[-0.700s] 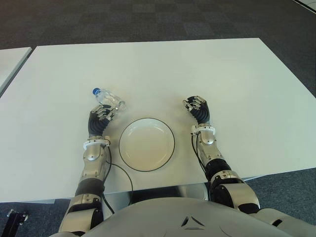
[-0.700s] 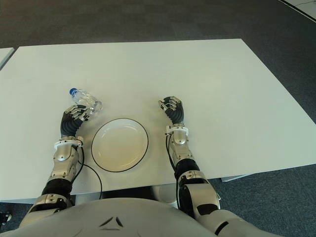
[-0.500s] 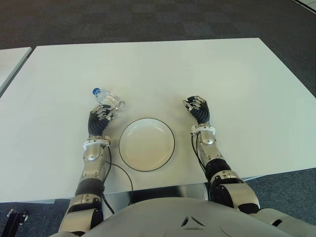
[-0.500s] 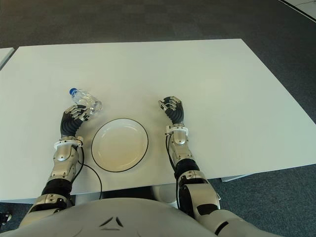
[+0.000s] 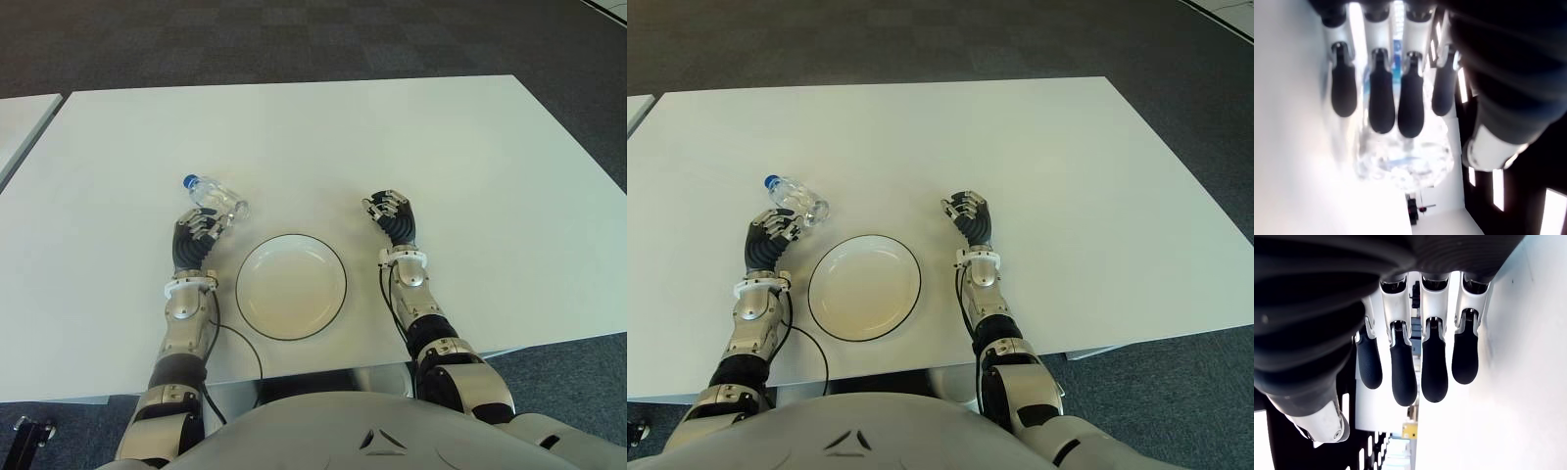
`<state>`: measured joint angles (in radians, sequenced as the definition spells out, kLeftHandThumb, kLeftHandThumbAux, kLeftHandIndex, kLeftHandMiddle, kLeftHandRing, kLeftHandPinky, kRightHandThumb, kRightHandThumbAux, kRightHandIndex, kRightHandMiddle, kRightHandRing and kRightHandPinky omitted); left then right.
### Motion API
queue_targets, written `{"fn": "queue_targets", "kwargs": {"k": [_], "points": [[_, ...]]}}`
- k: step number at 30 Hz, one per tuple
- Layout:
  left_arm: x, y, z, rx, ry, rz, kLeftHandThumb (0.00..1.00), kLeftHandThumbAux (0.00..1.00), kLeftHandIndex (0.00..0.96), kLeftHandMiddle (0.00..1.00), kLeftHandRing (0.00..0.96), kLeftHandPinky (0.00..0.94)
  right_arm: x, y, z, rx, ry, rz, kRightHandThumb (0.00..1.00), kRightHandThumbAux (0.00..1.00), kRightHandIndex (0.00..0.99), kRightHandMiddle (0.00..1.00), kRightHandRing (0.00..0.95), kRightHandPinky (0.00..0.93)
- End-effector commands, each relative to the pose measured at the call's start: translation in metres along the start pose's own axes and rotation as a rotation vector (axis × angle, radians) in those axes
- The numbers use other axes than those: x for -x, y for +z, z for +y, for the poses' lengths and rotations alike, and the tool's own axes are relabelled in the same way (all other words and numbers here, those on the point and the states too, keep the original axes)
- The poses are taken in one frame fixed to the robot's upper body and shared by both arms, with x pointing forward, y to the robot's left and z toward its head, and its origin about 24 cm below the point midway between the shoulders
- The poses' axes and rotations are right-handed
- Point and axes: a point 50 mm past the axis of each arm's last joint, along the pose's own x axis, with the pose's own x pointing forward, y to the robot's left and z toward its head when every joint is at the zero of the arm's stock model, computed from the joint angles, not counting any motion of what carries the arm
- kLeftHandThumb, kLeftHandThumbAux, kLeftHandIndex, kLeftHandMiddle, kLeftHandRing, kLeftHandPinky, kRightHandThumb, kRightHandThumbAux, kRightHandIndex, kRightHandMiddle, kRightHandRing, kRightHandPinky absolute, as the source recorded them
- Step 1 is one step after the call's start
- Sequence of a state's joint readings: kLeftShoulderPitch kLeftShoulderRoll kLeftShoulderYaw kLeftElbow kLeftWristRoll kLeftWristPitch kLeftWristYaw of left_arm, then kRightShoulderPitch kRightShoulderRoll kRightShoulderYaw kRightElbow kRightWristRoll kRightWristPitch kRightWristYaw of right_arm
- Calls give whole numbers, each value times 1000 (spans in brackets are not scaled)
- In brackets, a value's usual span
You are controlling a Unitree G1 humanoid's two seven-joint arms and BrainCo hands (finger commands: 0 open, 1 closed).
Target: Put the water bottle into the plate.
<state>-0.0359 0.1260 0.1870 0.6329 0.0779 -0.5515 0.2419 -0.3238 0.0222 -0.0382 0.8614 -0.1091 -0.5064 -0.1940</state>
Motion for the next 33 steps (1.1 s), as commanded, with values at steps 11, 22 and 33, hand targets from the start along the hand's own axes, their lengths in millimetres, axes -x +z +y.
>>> {"fn": "queue_targets", "kwargs": {"k": [11, 22, 33], "points": [[-17, 15, 4, -635, 113, -348, 708, 718, 431, 580, 567, 570, 5, -10, 3, 1, 2, 57, 705, 731, 428, 558, 571, 549], [-52, 39, 5, -959, 118, -557, 705, 709, 421, 393, 395, 387, 4, -9, 3, -1, -11, 52, 705, 730, 429, 555, 567, 543], [-99, 74, 16, -1092, 129, -618, 614, 421, 88, 81, 82, 73, 3, -9, 0, 5, -37, 68, 708, 730, 428, 560, 570, 541]]}}
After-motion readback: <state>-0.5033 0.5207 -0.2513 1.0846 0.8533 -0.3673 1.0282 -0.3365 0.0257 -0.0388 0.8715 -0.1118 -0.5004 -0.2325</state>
